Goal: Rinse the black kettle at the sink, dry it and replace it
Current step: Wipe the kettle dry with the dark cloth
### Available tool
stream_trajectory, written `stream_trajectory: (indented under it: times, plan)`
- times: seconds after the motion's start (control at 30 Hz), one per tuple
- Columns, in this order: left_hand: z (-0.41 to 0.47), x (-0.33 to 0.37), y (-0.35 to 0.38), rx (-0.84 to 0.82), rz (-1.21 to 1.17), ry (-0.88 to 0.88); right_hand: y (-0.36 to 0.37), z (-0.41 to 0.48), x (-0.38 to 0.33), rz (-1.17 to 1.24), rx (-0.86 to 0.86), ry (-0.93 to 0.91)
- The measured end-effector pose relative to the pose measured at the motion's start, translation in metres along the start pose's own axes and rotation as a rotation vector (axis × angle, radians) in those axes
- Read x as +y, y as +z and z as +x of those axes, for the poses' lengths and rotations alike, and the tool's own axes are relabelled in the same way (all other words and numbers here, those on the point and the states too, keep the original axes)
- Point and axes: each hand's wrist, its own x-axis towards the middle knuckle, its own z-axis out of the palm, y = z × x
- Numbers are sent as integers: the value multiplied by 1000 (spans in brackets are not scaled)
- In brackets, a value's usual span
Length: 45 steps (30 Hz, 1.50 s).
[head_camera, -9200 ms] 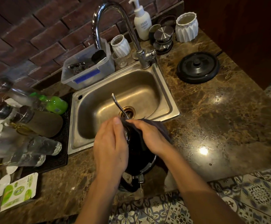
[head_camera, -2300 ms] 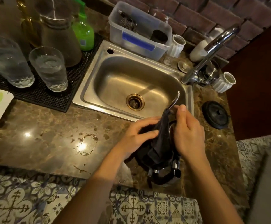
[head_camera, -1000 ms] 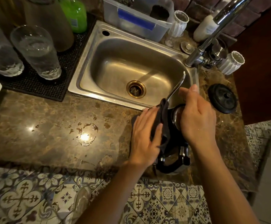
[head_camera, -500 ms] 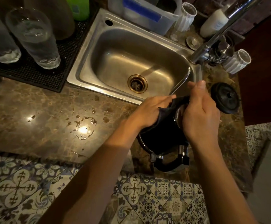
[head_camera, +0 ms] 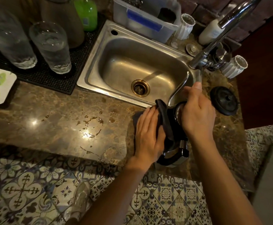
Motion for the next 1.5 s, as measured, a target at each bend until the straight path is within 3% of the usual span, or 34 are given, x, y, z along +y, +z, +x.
stream_trajectory:
  times: [0.13,0.23,0.33,0.5,0.6,0.77,0.93,1.13,1.37,1.5]
  plan:
    - [-8,6,6,10,195,298,0,-1,0,-5,5,-11]
    - [11,9,4,13,156,369,3,0,3,-6,13,-31]
    - [37,19,-7,-64,36,342,3,1,4,-8,19,-28]
    - [78,5,-17,-414,-5,130,1,0,2,39,-1,20]
    - [70,-14,-19,-402,65,103,2,0,1,58,2,36]
    - [42,-18,-19,-272,-187,-100,3,0,1,80,13,36]
    - [-23,-11,-3,-136,128,102,1,-2,3,130,18,36]
    - [1,-1,-3,-83,151,283,0,-2,6,131,-2,34]
    - [65,30,-22,-293,-134,211,-3,3,4,97,8,37]
    - [82,19,-23,-397,-120,139,0,3,6,61,11,26]
